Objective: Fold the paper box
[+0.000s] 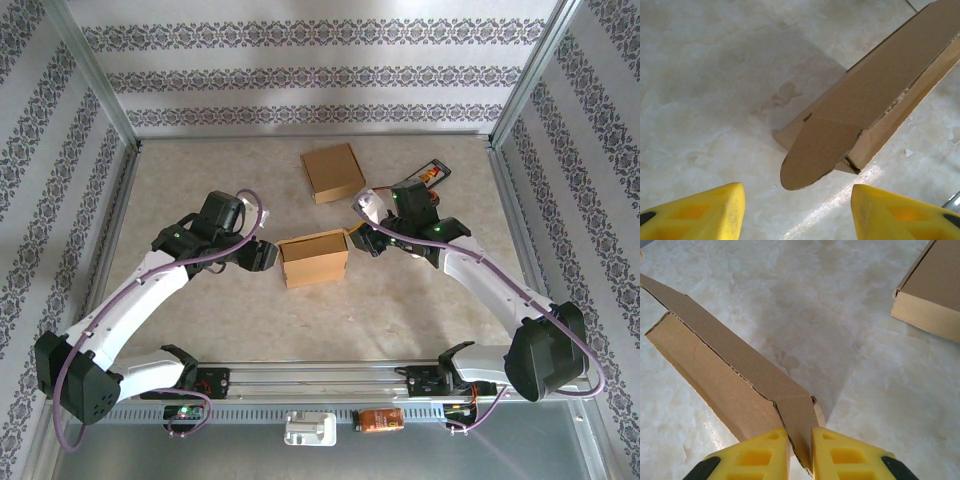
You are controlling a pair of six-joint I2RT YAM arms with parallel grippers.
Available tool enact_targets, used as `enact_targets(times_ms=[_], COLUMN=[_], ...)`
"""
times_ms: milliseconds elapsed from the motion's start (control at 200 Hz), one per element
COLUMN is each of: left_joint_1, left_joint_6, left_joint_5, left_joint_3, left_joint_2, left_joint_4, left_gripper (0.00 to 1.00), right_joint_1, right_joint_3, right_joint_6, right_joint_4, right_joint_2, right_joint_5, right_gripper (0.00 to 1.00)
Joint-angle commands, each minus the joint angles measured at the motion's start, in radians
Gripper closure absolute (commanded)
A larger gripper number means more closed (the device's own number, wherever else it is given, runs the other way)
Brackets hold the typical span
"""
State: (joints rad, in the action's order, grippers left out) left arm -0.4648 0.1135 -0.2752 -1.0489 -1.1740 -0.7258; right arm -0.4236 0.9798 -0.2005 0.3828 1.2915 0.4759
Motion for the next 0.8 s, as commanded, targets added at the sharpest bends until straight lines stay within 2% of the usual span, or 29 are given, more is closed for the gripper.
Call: enact_targets(times_ms=[0,215,365,485,794], left_joint_1=[-0.01,-0.009,-0.01,-0.01,-0.009], left_joint_6=[0.008,0.015,0.032,0.046,0.064], left_joint_5=[0.004,-0.03,-0.026,-0.022,-0.015], left_joint_3=[-0.012,-0.023,-0.023,-0.026,-0.034], left_joint_2=[-0.013,-0.054,-0.057,-0.059,-0.07], left_joint_4=[0.02,0.05,0.067,0.069,0.068], left_gripper=[0.42,0.5,0.61,0.68,0.74], right_joint_1=[-0.01,-0.01,-0.01,-0.019,-0.033], right_joint_3=[0.044,0.089,0.122,0.132,0.144], right_joint_6=[0.043,0.089,0.12,0.121,0.156], right_joint_4=[0.029,0.067,0.106,0.123,0.131], right_joint_2=[0.016,0.044,0.071,0.076,0.078], right_joint_5=[0.019,0.02,0.027,0.02,0.007], right_gripper=[0.81,0.83,0.88,0.88,0.88])
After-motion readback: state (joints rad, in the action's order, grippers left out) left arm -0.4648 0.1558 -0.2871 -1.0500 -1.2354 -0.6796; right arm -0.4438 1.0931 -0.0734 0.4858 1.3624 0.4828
